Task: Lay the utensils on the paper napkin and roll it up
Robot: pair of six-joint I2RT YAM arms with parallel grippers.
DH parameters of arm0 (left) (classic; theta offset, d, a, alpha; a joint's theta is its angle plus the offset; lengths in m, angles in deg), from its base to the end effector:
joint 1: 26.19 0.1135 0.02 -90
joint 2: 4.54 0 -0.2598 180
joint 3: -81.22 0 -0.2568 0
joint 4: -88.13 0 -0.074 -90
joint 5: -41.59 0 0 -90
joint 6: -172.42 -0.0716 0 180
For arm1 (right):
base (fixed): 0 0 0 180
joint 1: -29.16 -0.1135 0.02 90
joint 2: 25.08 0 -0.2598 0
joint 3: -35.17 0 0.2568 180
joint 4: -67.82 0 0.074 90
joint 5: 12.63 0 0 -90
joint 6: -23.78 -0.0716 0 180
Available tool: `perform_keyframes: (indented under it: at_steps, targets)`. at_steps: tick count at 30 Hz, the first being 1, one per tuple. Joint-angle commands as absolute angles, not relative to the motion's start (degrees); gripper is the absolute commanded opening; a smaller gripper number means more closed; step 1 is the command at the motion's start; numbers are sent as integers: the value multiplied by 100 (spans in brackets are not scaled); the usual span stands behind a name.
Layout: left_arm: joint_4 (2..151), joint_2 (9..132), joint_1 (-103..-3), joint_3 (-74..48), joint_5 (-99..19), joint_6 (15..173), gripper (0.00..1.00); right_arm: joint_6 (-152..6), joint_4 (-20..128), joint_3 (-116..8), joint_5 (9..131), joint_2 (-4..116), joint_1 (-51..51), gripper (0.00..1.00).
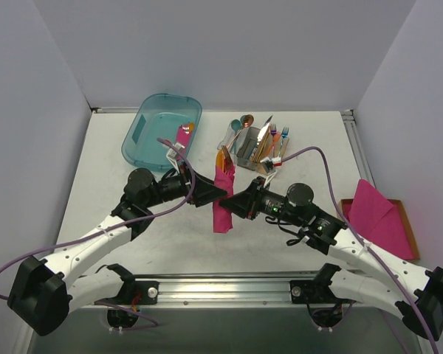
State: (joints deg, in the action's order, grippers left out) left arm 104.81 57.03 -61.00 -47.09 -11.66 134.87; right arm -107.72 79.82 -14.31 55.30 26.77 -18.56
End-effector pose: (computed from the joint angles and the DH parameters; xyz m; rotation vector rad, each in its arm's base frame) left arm 0.2052 -0.1949 0.3135 0.3499 1.6908 -1.6456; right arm 0.1513 0.2064 0.3307 -0.4466 1.5460 1.5214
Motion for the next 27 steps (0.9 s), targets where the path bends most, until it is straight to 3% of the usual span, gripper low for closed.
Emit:
perform_keyframes:
  at_steps: [1,12,17,22,27]
  targets:
    - [11388,5734,-6144,-4852,-1281,13848,93,-10665,8453,-1543,5601,2545,-1891,0]
    - [11750,5857,-6565,-4949,-1976,14034,96,-10604,8550,-1631,5680,2756,-2005,0]
    - [11742,5936,-6750,-4932,-2169,13973,79,-10560,8454,-1666,5812,2748,-2049,0]
    - [11531,5936,-6847,-5002,-2389,13876,77,-10489,8331,-1728,5908,2660,-2067,0]
    - [11373,5840,-6847,-4993,-2503,13841,59,-10463,8269,-1754,5961,2651,-2093,0]
